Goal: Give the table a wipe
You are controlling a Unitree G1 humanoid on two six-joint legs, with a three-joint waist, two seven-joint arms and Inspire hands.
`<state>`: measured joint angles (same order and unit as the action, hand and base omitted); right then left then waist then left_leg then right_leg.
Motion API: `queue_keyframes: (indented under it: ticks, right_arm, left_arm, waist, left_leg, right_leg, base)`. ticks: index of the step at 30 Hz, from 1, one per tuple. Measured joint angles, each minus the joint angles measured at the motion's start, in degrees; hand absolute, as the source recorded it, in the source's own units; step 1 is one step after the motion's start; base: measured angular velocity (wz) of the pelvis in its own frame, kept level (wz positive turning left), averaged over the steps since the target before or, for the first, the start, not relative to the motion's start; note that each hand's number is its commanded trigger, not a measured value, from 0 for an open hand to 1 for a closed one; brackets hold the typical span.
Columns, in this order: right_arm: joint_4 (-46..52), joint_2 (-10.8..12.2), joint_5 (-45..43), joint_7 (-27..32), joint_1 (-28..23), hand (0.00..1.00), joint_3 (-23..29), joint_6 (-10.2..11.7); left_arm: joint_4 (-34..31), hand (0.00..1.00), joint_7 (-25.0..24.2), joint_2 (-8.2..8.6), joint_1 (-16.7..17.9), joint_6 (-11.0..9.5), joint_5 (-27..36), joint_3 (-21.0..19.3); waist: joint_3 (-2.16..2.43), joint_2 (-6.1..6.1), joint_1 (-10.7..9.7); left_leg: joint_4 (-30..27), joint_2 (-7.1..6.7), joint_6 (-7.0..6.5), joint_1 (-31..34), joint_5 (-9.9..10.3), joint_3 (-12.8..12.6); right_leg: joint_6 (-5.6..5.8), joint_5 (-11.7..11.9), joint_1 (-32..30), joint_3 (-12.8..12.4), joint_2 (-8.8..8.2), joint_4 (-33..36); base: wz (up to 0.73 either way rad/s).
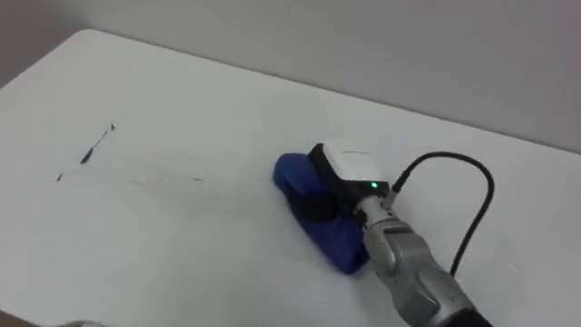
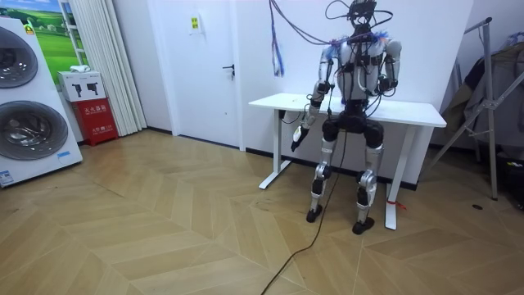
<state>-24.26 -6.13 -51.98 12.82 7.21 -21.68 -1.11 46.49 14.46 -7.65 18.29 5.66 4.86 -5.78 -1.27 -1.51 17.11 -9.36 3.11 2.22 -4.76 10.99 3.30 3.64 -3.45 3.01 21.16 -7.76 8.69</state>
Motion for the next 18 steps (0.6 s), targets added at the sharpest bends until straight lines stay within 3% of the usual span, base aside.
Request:
queue_keyframes:
  ticks: [2,3,12,18]
  right_arm:
    - [-0.1,0.0,0.8,0.9,-2.2,0.54,1.4,1.7]
    - [0.0,0.0,0.9,1.2,-3.3,0.00,2.4,2.7]
    - [-1.1,-1.3,-0.3,7.8,-8.7,0.00,4.1,5.1]
    - [-2.5,-1.3,-0.8,9.3,-9.0,0.00,4.4,6.7]
  left_arm:
    - [0.0,0.00,-0.1,0.02,-0.3,-1.0,0.0,-0.7]
    - [-0.2,0.00,-0.1,-0.05,-0.1,-1.3,0.0,-1.0]
    - [-0.4,0.00,0.1,-0.05,-1.5,-2.0,-0.1,-1.0]
    - [-0.4,0.00,0.9,0.05,-2.4,-2.1,0.0,-0.8]
  waist:
    - [0.24,0.13,-0.7]
    - [0.27,0.21,-1.2]
    - [1.02,1.05,-4.1]
    - [1.10,1.14,-4.7]
  left_leg:
    - [0.0,-0.06,-0.06,-0.4,0.1,-0.4]
    - [0.0,-0.06,-0.09,-0.7,0.2,-0.5]
    - [-0.3,-0.22,-0.26,-1.3,0.5,-0.8]
    - [-0.2,-0.27,-0.30,-2.7,0.6,-0.8]
  right_leg:
    - [0.08,-0.1,0.2,-0.5,-0.02,0.0]
    - [0.11,-0.1,0.5,-0.6,-0.02,0.0]
    - [0.42,-0.2,1.1,-0.8,-0.16,-0.1]
    - [0.58,-0.3,2.5,-0.9,-0.20,-0.1]
  base:
    - [-0.06]
    - [-0.06]
    - [0.00]
    - [0.00]
